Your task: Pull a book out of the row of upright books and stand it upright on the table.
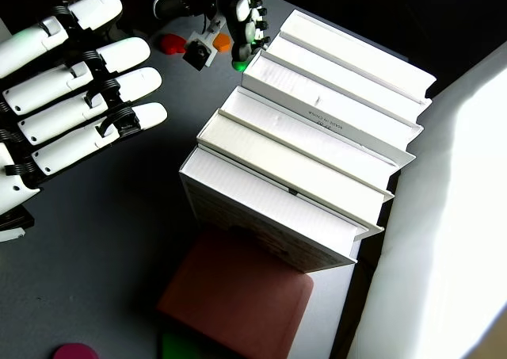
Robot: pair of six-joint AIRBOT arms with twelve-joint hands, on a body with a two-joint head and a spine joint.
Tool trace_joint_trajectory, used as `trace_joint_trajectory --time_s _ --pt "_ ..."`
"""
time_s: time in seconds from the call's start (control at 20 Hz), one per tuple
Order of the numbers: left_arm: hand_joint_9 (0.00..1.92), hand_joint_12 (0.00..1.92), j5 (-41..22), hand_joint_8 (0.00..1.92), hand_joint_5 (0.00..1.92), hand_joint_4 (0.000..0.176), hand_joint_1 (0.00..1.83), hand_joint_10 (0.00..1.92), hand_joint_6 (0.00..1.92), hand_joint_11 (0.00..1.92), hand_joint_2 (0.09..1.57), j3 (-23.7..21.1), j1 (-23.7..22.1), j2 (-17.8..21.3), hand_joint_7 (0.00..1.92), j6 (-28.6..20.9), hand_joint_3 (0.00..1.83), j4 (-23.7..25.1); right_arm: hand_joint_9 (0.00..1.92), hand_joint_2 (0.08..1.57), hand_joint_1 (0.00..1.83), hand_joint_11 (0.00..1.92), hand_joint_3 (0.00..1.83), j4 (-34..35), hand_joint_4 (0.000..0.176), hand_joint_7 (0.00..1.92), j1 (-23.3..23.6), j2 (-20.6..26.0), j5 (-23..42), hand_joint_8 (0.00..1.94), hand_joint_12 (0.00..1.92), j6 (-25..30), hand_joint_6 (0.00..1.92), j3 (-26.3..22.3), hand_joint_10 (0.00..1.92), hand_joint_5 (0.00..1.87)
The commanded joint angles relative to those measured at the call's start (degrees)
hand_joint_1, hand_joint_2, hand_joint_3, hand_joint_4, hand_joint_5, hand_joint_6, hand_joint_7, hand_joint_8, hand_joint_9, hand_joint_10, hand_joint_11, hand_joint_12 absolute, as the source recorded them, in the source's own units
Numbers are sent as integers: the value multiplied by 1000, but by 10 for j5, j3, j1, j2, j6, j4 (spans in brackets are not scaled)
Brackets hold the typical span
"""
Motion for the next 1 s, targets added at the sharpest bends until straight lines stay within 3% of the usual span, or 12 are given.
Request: trace_joint_trajectory --time_s 0.0,0.05,0.1,0.2,0.3,0.35,0.4,0.5,0.55,0.6,0.75,0.95 --pt "343 1103 -63 6 336 0 982 45 10 1 795 -2 -5 -1 347 -6 13 -20 201 919 1064 0 16 29 24 216 6 -2 63 4 827 5 4 -1 33 212" --pt "343 1103 -64 6 336 0 982 45 10 1 795 -3 -5 -1 347 -6 13 -20 201 919 1064 0 16 28 24 216 6 -2 63 4 827 5 4 -2 33 212" --pt "360 1108 -64 3 329 0 962 41 3 0 804 -3 -5 -1 348 -6 11 -20 216 923 1099 0 7 28 1 230 6 -2 63 4 764 5 4 -2 23 224" --pt "336 1131 -64 1 337 0 954 19 3 0 805 -4 -5 -1 326 -6 6 -20 223 927 1063 0 0 26 12 241 6 -2 61 2 863 5 2 -3 4 218" --pt "379 1115 -65 5 350 0 959 21 4 0 808 -5 -4 0 355 -6 2 -20 155 921 1039 0 0 25 4 194 10 -2 55 2 561 5 3 0 7 204" --pt "380 1114 -66 4 358 0 962 19 7 0 805 -6 -3 0 355 -6 0 -20 45 923 1042 0 1 24 26 102 20 -2 45 14 234 5 8 5 15 242" --pt "376 1154 -67 3 355 0 953 14 4 0 799 -7 -2 1 343 -6 0 -20 8 909 1040 0 0 22 89 20 29 -2 36 2 46 5 48 9 2 367" --pt "360 1220 -69 0 337 0 940 3 4 0 813 -7 -1 2 289 -6 6 -21 0 938 897 0 4 12 168 0 61 -2 3 0 1 -2 19 24 0 552" --pt "345 1225 -68 0 340 4 957 0 5 0 820 -7 -1 3 252 -6 8 -21 0 952 886 0 9 6 144 0 80 -2 -13 0 0 -9 17 30 0 579" --pt "329 1200 -68 0 358 12 998 0 9 0 833 -8 -1 4 237 -6 9 -21 0 990 813 0 25 1 83 0 94 -2 -23 0 0 -13 4 33 0 500" --pt "317 1148 -67 0 365 31 1018 0 6 0 848 -10 -1 5 213 -6 6 -21 0 1158 815 0 97 -11 36 0 122 -11 -44 0 0 -19 17 44 0 532" --pt "322 1074 -68 5 367 28 1012 7 2 0 860 -13 -2 8 242 -6 4 -19 0 1118 456 0 43 -37 96 0 168 -35 -88 0 0 -20 8 75 0 544"
